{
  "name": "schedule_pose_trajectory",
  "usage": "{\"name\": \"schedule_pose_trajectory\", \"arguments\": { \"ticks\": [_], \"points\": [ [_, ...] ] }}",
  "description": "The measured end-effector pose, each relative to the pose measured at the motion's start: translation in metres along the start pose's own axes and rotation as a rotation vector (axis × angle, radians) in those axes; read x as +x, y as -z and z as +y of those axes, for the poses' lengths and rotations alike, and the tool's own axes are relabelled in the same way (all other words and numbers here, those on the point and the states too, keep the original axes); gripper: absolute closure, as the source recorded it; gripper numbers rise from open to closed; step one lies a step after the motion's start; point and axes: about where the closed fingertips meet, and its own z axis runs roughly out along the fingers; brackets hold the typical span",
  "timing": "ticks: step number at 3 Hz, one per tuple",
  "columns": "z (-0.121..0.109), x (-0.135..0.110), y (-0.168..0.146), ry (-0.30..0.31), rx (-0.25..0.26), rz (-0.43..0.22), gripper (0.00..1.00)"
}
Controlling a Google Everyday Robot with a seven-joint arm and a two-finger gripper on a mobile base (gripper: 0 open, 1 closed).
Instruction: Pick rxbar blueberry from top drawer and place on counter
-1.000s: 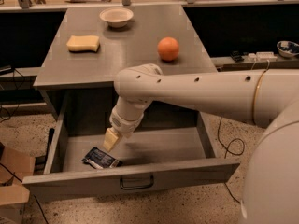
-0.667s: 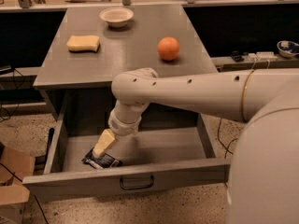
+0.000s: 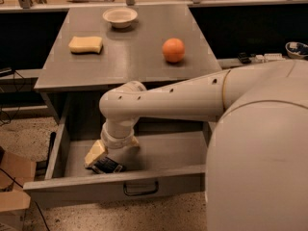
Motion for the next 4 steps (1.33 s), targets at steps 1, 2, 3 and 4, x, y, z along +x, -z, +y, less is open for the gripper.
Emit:
{"name": "schedule_pose_trajectory", "arguments": {
  "ticks": [1, 2, 3, 4],
  "points": [
    [0.012, 0.000, -0.018, -0.106, 0.031, 0.025, 0.00],
    [0.012, 0.001, -0.020, -0.120, 0.044, 0.040, 0.25],
    [0.014, 0.000, -0.012, -0.120, 0.044, 0.041, 0.48],
    [0.016, -0.001, -0.001, -0.120, 0.044, 0.041, 0.80]
  ]
}}
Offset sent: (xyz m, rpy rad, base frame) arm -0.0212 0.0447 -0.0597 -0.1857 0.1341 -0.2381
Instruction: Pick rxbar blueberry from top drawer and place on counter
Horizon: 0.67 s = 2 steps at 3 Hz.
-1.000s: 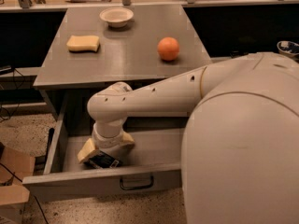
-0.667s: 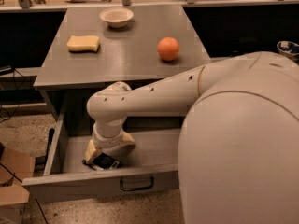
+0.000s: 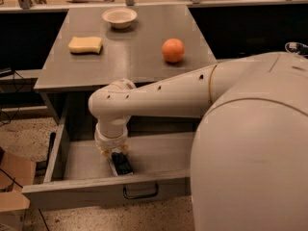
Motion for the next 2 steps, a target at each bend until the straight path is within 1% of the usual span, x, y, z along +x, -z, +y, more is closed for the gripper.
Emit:
{"name": "schedule_pose_trajectory", "arguments": {
  "ticks": [1, 2],
  "points": [
    [0.000, 0.000, 0.002, 0.000, 0.000, 0.000, 1.00],
    [0.005, 0.000, -0.009, -0.023, -0.042, 0.002, 1.00]
  ]
}}
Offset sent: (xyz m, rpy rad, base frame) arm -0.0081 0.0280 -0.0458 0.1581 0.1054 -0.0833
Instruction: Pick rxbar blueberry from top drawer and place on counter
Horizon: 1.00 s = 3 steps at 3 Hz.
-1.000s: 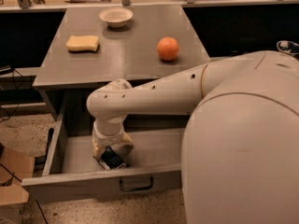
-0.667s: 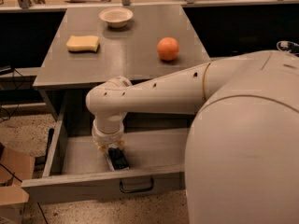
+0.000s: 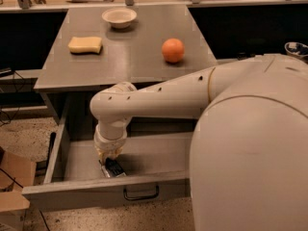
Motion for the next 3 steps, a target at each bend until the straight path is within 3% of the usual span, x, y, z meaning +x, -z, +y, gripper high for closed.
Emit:
{"name": "schedule_pose_trajectory", "arguments": {
  "ticks": [1, 2, 3],
  "points": [
    [0.001, -0.001, -0.002, -0.010, -0.058, -0.030, 1.00],
    [0.002, -0.001, 0.000, -0.010, -0.058, -0.030, 1.00],
    [-0.007, 0.004, 0.025, -0.002, -0.087, -0.122, 1.00]
  ]
}}
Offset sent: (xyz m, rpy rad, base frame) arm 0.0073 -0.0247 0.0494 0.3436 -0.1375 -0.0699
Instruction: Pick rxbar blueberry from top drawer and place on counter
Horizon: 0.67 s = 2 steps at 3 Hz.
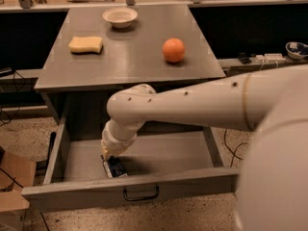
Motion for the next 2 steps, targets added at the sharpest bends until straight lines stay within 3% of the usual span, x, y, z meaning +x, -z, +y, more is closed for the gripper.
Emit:
{"name": "schedule_pose_trajectory", "arguments": {
  "ticks": [1, 2],
  "points": [
    [-0.014, 0.005, 0.061, 0.056, -0.015, -0.155, 1.00],
    [-0.028, 0.005, 0.123, 0.102, -0.023, -0.262, 1.00]
  ]
}}
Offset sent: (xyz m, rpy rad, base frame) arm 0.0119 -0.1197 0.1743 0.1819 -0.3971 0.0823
